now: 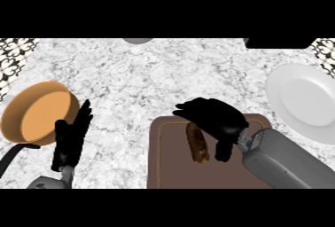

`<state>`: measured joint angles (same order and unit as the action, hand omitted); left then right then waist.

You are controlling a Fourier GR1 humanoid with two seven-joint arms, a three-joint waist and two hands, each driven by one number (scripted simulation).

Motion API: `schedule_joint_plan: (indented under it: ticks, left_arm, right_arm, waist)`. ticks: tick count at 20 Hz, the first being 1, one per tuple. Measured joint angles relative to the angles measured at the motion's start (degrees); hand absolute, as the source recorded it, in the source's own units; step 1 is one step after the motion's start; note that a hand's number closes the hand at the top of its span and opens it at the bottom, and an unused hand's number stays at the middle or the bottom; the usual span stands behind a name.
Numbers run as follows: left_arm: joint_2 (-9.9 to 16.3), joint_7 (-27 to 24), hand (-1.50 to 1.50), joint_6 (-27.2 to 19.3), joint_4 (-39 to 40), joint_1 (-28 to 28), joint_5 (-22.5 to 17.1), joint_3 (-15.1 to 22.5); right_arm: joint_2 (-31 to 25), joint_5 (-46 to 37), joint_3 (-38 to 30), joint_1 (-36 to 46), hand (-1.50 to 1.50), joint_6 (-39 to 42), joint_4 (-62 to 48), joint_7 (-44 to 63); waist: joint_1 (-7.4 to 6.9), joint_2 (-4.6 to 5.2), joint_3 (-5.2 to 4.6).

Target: Pick the sweet potato from the tray and place it in the plate

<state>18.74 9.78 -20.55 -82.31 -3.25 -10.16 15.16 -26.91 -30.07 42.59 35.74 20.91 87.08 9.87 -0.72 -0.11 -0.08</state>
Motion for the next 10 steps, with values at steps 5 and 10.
schedule_joint_plan:
  ticks: [5,10]
  left_arm:
    - [0.2,0.7,0.00,0.8,-0.5,-0.2,0.0,-0.6]
    - [-1.3,0.5,0.00,0.6,0.7,-0.9,1.1,-0.8]
  right_arm:
    - [3.6,-0.2,2.3,3.9,-1.50,11.7,-2.0,8.8]
    - [8.9,-1.4,3.0,5.1,-1.50,19.3,-5.5,14.8]
  waist:
    - [0.05,0.00,0.00]
    - [0.31,0.06,0.03]
